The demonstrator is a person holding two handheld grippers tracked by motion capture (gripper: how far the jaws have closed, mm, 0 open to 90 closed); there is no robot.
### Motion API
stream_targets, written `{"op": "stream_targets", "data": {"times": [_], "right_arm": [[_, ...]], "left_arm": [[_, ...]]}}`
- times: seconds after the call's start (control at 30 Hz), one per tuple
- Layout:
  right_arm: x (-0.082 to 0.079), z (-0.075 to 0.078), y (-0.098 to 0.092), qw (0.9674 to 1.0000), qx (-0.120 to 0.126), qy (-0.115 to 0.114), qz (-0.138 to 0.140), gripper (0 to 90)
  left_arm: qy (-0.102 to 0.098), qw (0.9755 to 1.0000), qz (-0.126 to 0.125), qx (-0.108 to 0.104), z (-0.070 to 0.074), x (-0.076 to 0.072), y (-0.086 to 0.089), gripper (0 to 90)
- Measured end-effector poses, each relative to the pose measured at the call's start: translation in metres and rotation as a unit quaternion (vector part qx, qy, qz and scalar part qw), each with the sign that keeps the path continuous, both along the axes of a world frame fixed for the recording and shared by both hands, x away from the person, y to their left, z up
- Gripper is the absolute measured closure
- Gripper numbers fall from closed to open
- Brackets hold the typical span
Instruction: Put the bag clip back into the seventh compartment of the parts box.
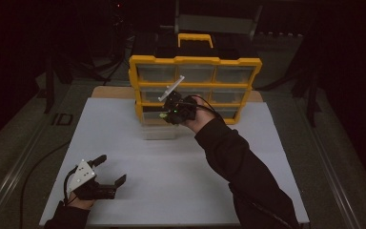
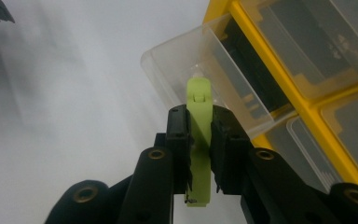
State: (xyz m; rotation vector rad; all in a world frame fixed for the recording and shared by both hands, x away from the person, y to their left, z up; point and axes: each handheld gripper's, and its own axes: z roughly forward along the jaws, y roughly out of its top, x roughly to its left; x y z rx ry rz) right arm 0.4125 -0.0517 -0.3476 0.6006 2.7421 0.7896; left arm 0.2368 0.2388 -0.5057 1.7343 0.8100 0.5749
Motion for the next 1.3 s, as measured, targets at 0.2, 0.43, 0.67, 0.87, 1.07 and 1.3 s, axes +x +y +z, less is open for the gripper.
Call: {"op": "stream_targets", "data": {"times": [0.2,0.43,0.67,0.87,1.07,1.3], "right_arm": [[0.012,0.000,0.010,0.9999,-0.007,-0.007,0.008,78.6],[0.025,-0.005,0.023,0.9996,-0.014,-0.012,0.021,78.6],[0.036,-0.013,0.036,0.9992,-0.024,-0.017,0.028,78.6],[0.042,-0.017,0.040,0.9991,-0.027,-0.019,0.027,78.5],[0.042,-0.019,0.042,0.9996,-0.017,0.004,0.023,44.0],[0.041,-0.019,0.038,0.9980,-0.005,0.061,0.014,12.7]], "left_arm": [[0.001,1.0000,0.000,-0.002,0.000,0.000,0.000,0.1],[0.002,1.0000,-0.001,-0.001,0.000,0.000,0.000,0.1],[0.003,1.0000,-0.001,-0.002,-0.001,0.000,0.001,0.1],[0.003,1.0000,-0.002,-0.003,0.000,0.000,0.001,0.1],[0.005,1.0000,-0.003,-0.005,-0.001,0.000,0.001,0.1],[0.005,1.0000,-0.004,-0.003,-0.001,0.000,0.000,0.1]]}}
